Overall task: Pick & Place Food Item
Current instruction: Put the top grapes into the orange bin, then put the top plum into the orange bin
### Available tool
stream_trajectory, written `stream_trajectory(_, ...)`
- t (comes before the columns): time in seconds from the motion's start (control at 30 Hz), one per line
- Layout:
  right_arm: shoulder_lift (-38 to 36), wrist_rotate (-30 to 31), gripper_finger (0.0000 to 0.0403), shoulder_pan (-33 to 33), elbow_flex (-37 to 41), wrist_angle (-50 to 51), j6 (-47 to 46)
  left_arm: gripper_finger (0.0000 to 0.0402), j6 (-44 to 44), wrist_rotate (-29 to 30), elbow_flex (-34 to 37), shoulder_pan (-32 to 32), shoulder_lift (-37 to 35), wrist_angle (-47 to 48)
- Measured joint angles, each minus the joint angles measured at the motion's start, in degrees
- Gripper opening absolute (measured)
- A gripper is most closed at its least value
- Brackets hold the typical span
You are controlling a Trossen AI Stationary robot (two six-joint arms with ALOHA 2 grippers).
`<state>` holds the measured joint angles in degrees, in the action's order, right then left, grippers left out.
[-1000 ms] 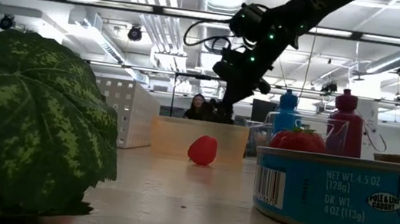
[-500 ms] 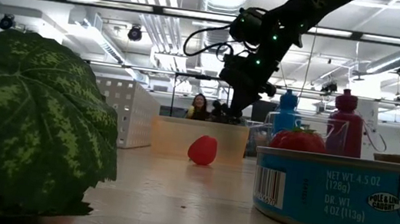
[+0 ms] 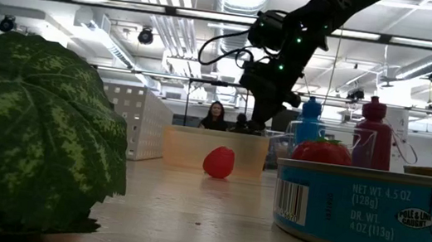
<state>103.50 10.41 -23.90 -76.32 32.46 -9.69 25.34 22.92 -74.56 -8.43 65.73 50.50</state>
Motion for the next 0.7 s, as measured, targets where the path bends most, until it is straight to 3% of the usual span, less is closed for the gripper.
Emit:
stream_trajectory(0.43, -0.02, 0.02, 0.0161, 0.00, -4.92, 7.99, -0.84, 0.0254, 0.20, 0.00, 0.00, 0.00, 0.00, 0.07)
stream_trajectory(0.7, -0.46, -0.37, 0.0188, 0.27, -13.23, 20.93, -3.63, 0.0255, 0.21, -0.02, 0.00, 0.00, 0.00, 0.07)
